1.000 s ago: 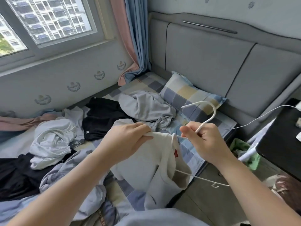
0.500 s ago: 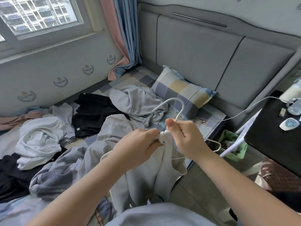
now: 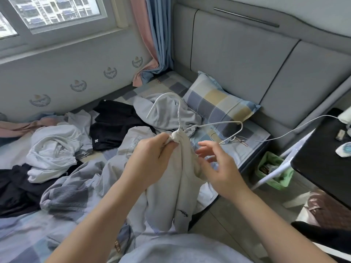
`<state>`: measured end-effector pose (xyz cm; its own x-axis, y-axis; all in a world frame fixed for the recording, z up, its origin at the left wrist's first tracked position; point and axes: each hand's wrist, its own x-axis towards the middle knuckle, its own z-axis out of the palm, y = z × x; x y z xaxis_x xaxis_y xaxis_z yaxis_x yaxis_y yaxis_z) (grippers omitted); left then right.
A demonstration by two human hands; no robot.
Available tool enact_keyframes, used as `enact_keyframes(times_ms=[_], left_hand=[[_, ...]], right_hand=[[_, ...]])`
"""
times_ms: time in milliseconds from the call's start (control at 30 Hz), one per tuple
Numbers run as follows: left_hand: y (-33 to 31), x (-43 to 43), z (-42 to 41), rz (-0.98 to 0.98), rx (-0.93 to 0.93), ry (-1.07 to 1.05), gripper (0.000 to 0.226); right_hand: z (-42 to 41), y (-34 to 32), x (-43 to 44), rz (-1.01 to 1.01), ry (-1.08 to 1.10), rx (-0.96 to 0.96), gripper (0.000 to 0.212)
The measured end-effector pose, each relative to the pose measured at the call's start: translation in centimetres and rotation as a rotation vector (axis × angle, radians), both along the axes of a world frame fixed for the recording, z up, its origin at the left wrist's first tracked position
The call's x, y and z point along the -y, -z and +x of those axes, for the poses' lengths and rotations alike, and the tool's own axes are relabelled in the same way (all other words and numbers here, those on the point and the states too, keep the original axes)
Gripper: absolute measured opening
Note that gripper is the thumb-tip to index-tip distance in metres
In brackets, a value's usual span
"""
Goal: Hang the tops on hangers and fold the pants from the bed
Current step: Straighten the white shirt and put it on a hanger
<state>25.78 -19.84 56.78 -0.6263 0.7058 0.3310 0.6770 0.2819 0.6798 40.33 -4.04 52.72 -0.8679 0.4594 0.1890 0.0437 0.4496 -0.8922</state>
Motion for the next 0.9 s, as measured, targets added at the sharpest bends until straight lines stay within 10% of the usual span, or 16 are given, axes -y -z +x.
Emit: enact_keyframes(times_ms=[100,500,667,900], left_hand=[[-0.2,-0.2,0.5,0.023,0.02,-0.023,0.051],[0.3,0.3,-0.3,0.077,0.103,-0.171,0.052],[0.3,-0.1,-0.3,0.074,0.128,-0.158,0.048],[-0.1,1.6,-2.1,-0.007,0.14,-0.09,0.038]], right_hand=[[-1.5,1.5,1.2,-0.013,-0.133,0.248,0.041],[-1.0,4.4,3.4,-0.048,-0.062,-0.02,0.008],[-0.6,7.2,2.4,-0.199,-0.163,0.335,0.02],[1.4,11.1,-2.1,0.239,-0.102,0.622,0.025]])
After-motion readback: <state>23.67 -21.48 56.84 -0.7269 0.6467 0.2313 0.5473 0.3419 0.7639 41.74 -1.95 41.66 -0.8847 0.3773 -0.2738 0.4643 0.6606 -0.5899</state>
